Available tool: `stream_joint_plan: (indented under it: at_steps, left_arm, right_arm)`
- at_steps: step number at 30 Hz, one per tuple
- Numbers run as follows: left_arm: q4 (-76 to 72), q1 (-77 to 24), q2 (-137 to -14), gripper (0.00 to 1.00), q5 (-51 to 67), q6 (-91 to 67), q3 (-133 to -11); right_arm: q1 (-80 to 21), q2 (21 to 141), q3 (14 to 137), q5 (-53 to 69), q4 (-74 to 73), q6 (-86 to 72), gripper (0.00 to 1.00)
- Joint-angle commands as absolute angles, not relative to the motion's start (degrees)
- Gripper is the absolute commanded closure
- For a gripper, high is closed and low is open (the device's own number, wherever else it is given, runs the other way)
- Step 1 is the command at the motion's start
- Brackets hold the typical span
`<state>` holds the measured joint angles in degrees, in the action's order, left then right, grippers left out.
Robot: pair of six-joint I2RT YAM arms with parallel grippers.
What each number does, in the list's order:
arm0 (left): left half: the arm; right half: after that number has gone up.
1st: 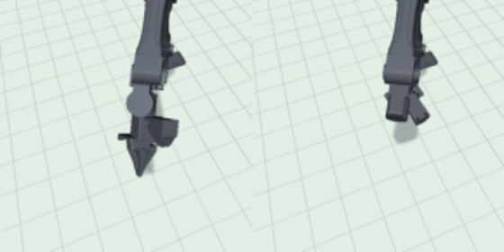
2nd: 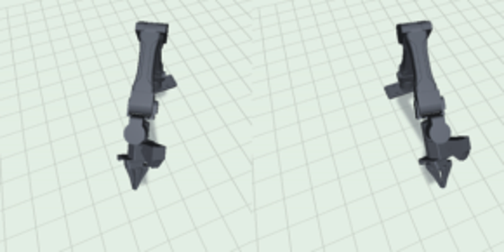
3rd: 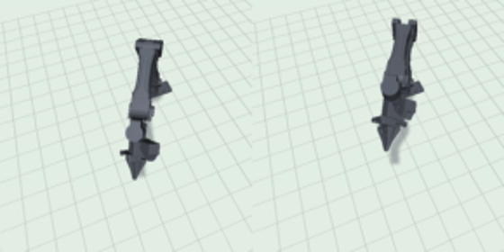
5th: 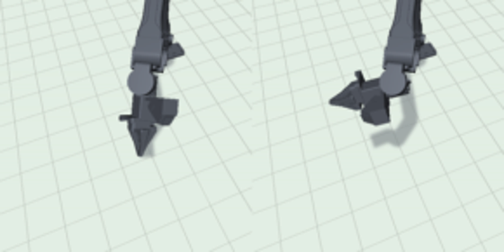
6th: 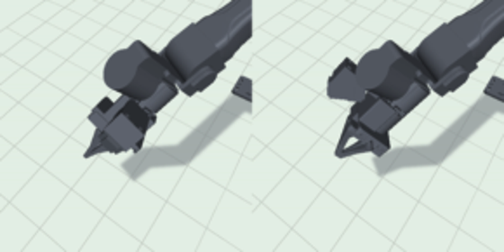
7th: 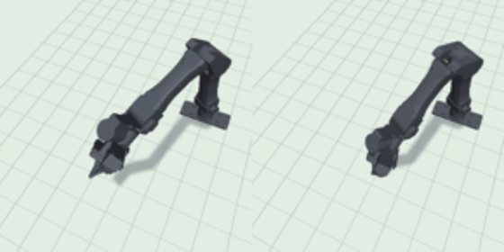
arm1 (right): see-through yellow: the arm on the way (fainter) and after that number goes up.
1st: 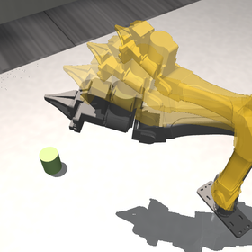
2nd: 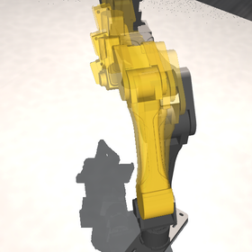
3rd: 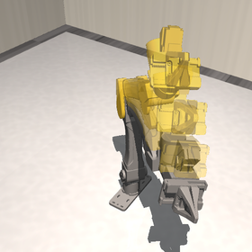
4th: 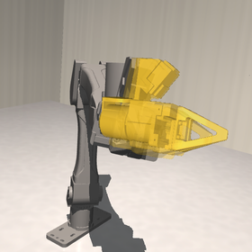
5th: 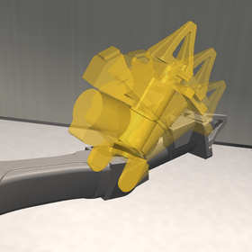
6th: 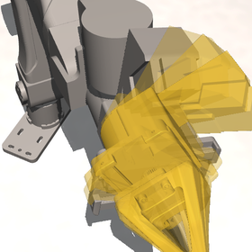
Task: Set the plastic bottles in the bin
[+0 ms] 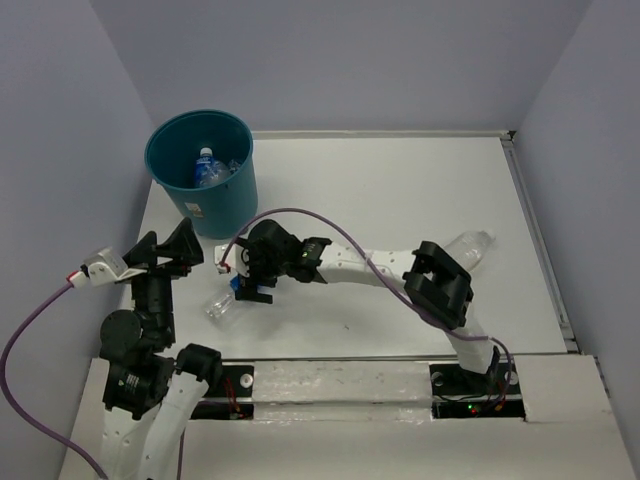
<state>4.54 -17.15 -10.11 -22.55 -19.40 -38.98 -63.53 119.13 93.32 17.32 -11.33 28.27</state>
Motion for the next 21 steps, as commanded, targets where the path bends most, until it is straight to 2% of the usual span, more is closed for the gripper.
stream_joint_plan:
  at_steps: [1, 6, 11, 21]
  left_arm:
    - [2.2, -16.96, -11.07, 0.01, -21.62, -19.25, -39.11]
    - [1.93, -17.05, -11.42, 0.01, -20.39, -19.25, -39.02]
    - [2.02, -17.05, -11.16, 0.01, -20.65, -18.98, -39.11]
    - [2.29, -17.05, -10.81, 0.01, -21.71, -18.81, -39.29]
  right_arm:
    - [-64.51, 122.16, 98.52, 13.8, -9.93, 34.09, 0.0]
    - [-65.21, 126.28, 102.3, 12.04, -12.47, 38.4, 0.0]
    - [-65.74, 130.95, 107.93, 15.54, -19.86, 39.9, 0.0]
    - [-65.74, 130.88, 104.34, 22.23, -19.87, 32.88, 0.01]
